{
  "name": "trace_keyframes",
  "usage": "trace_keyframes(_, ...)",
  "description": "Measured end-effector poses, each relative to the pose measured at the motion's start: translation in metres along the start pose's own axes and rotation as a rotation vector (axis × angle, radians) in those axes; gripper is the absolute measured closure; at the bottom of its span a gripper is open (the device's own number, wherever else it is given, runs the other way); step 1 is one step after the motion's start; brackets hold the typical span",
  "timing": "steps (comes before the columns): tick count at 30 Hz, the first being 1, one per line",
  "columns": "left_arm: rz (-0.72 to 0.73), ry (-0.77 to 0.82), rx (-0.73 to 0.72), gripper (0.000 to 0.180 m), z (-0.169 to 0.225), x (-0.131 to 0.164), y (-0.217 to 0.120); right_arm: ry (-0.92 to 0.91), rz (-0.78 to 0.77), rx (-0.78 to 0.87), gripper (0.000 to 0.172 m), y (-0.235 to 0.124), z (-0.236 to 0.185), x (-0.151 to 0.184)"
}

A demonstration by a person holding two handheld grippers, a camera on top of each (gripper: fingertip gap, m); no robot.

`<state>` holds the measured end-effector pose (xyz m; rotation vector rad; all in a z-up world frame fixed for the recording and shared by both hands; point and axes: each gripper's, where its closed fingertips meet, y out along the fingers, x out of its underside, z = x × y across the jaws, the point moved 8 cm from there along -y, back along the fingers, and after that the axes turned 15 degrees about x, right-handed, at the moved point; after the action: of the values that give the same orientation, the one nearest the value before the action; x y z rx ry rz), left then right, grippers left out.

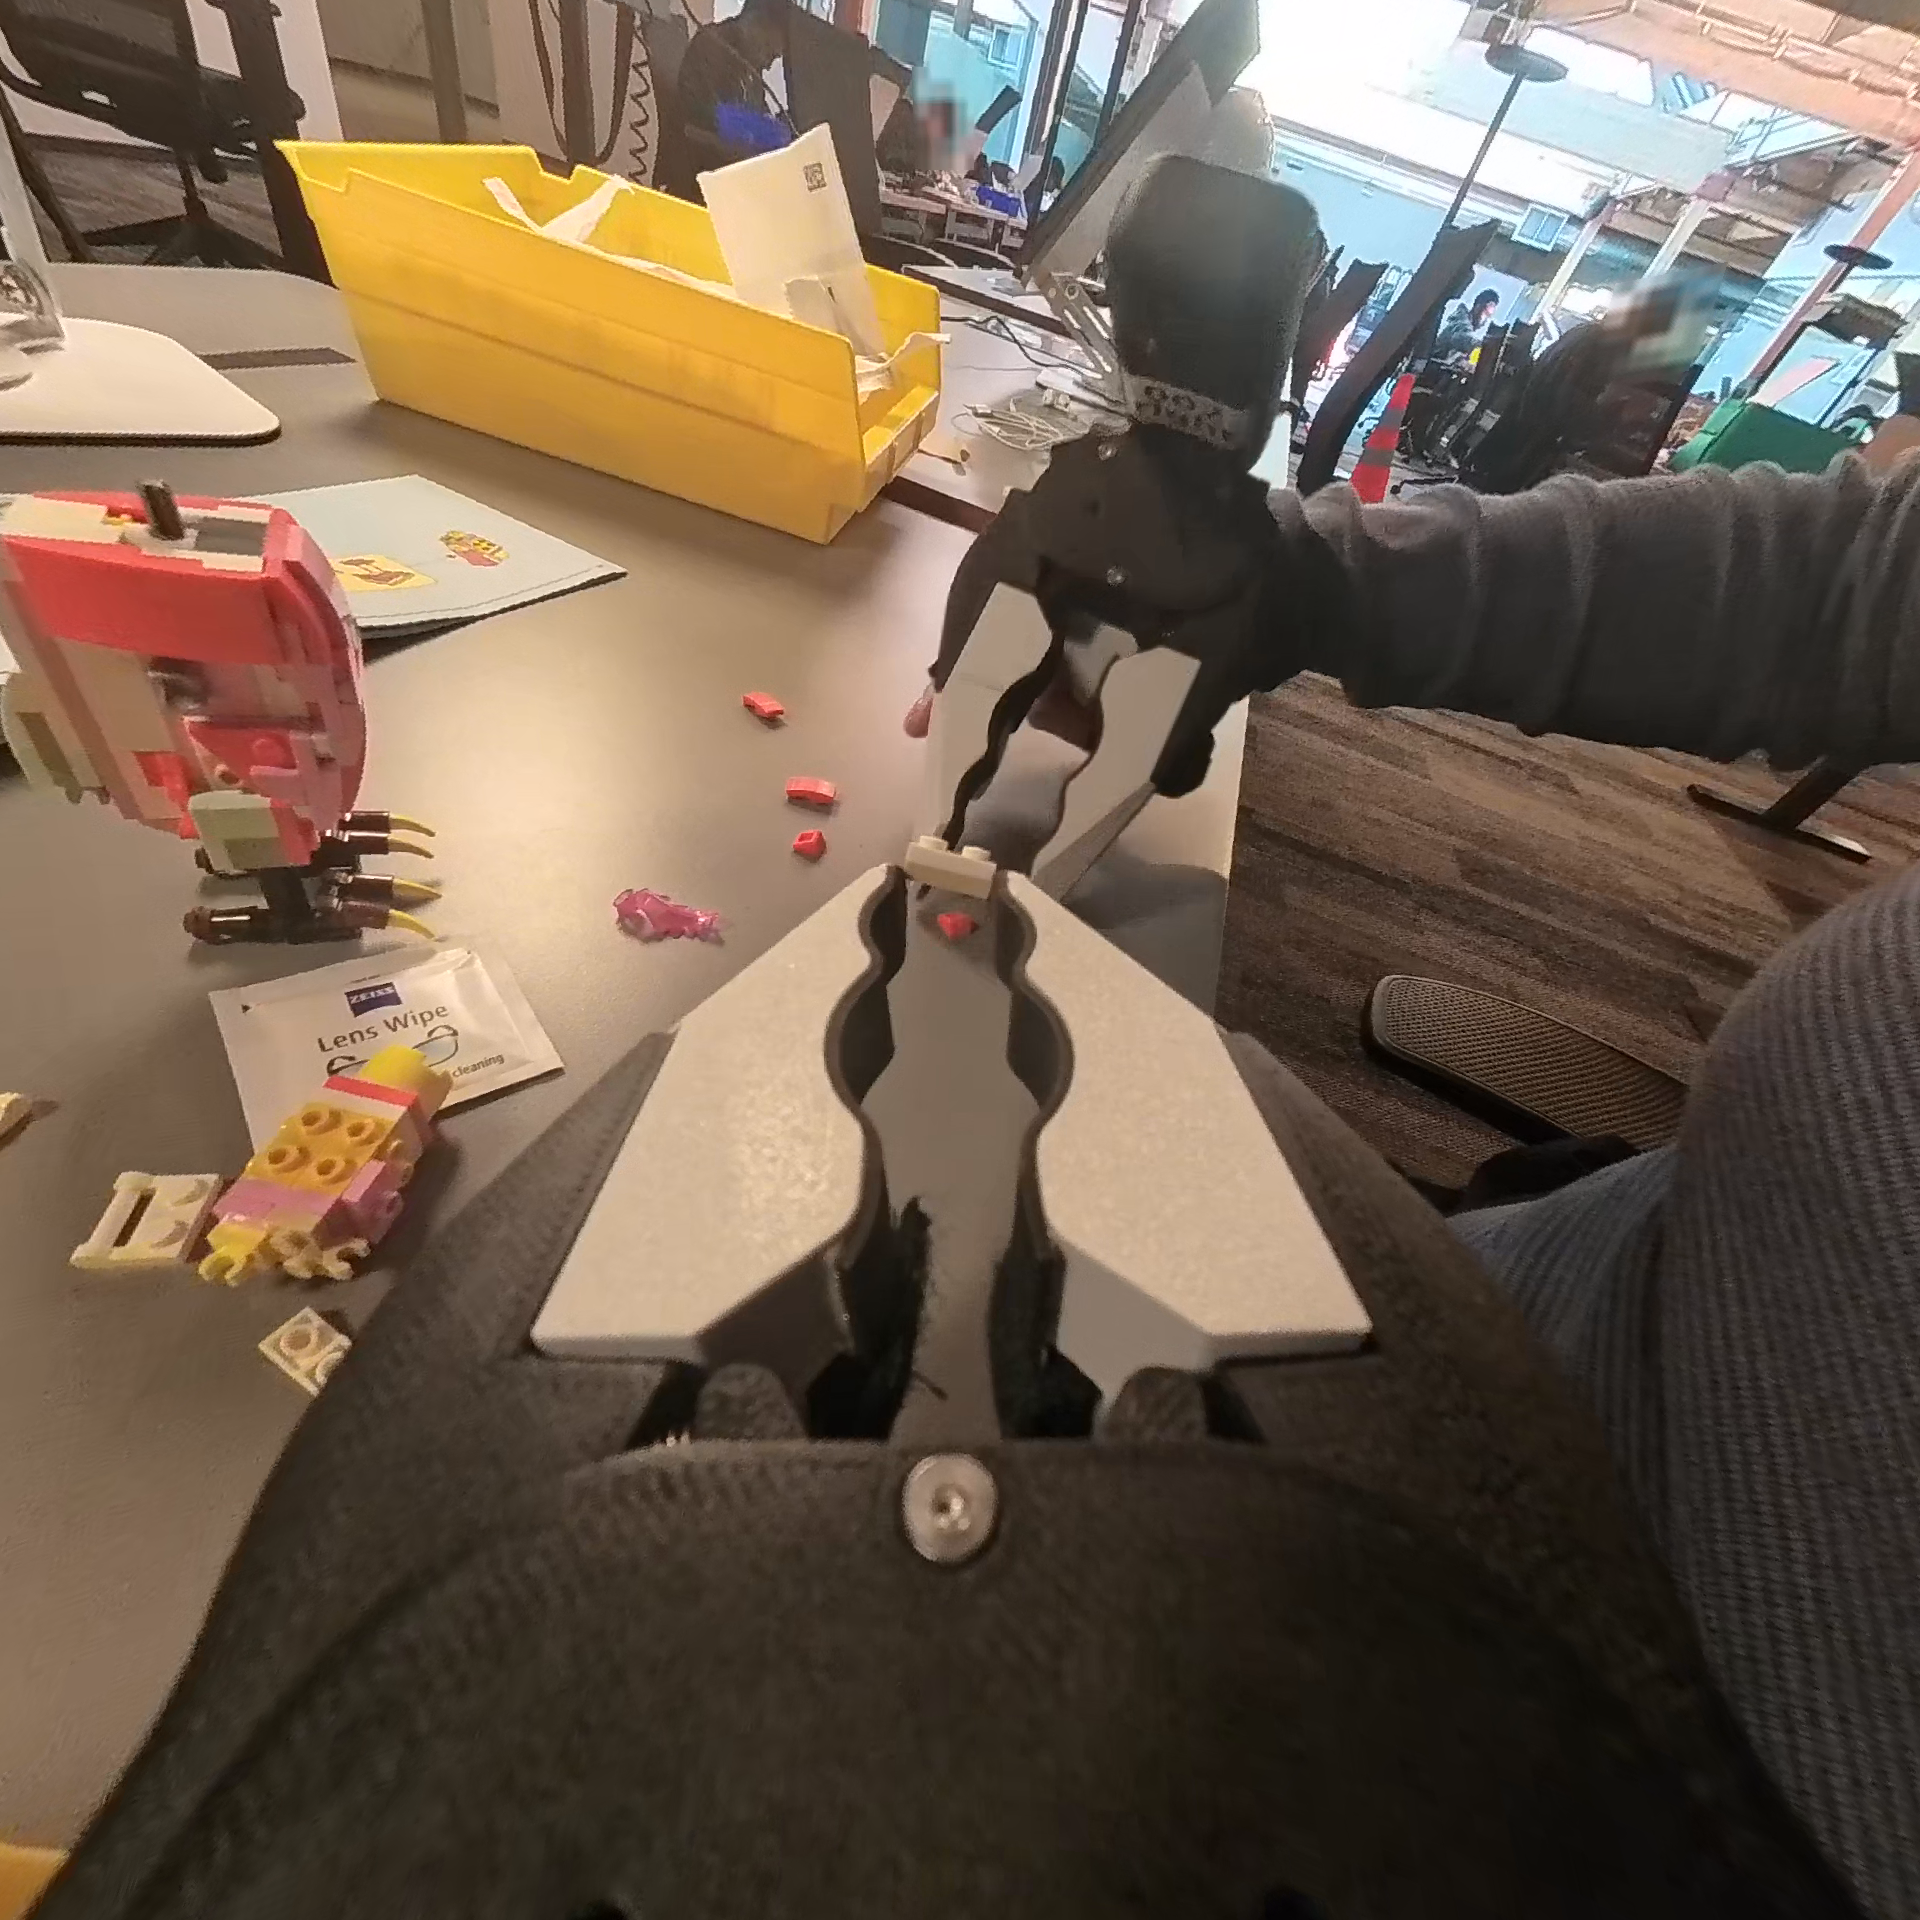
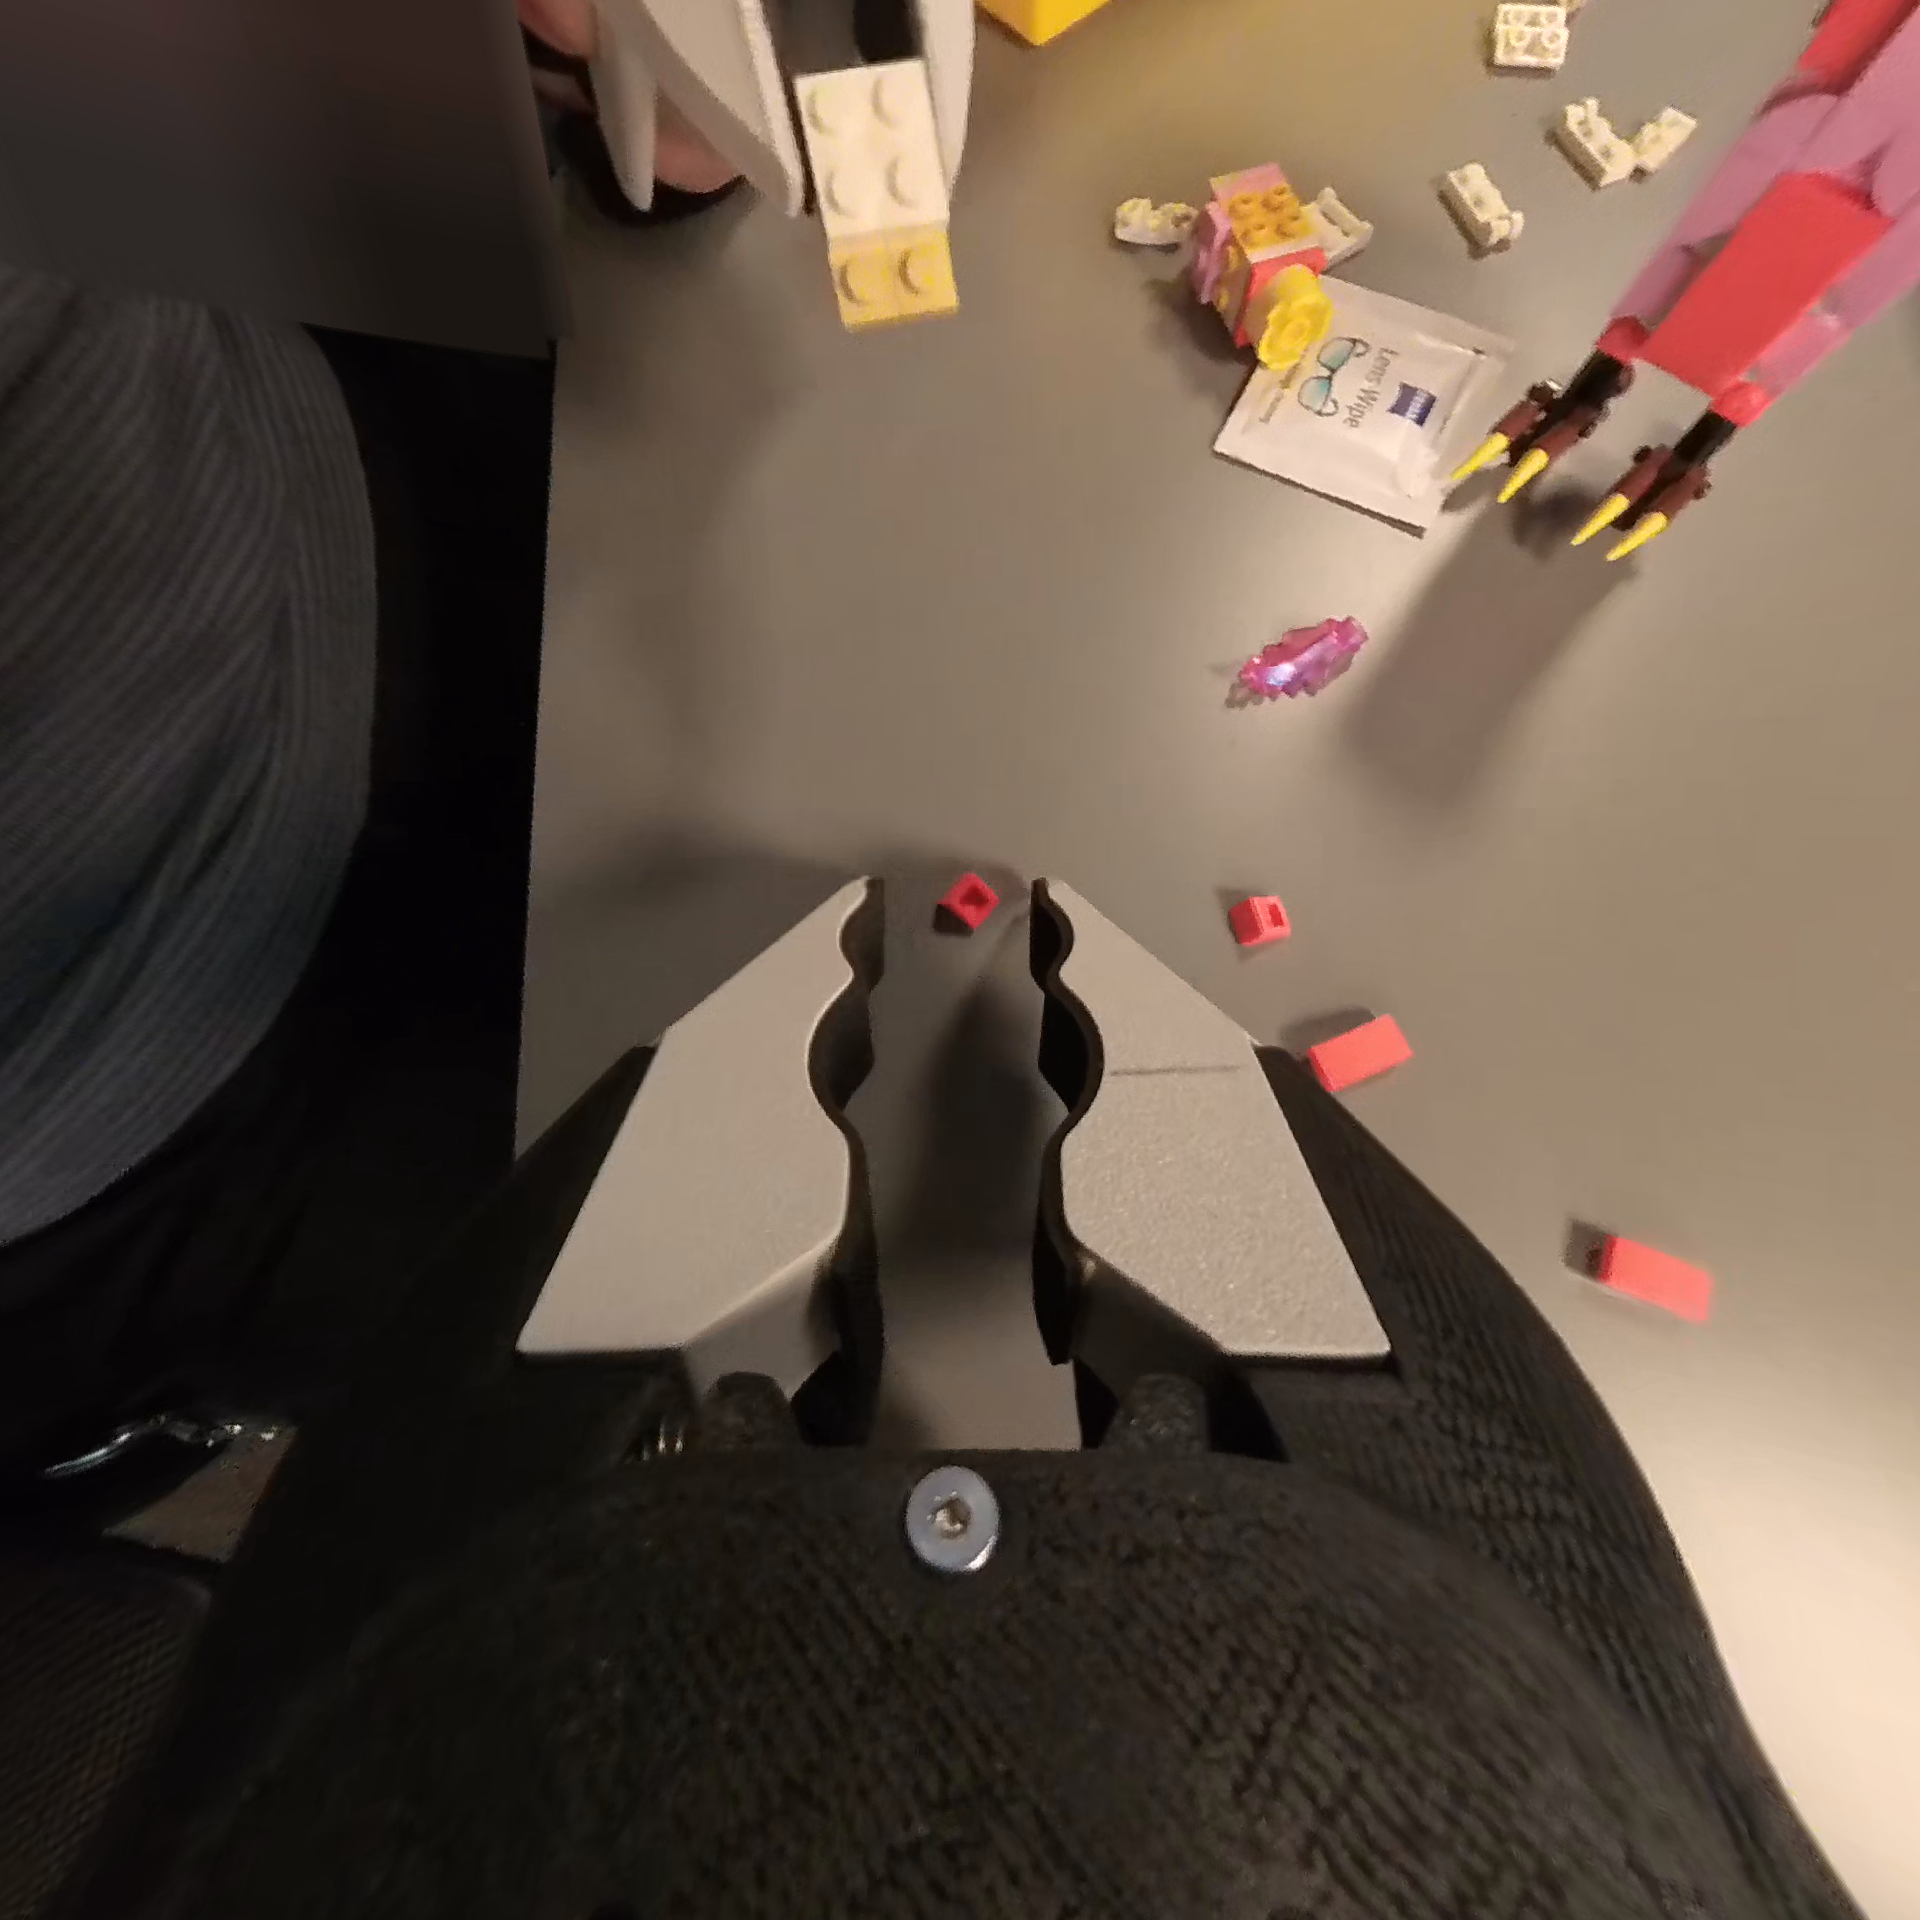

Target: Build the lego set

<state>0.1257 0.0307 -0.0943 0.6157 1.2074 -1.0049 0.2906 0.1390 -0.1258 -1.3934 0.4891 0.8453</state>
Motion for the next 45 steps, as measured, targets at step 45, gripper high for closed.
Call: trace_keyframes(45,-0.002,-0.015,0.007,0.166,0.000,0.001,0.000,-2.050,-0.420,0.259,0.172,0.018,-0.042,-0.017)
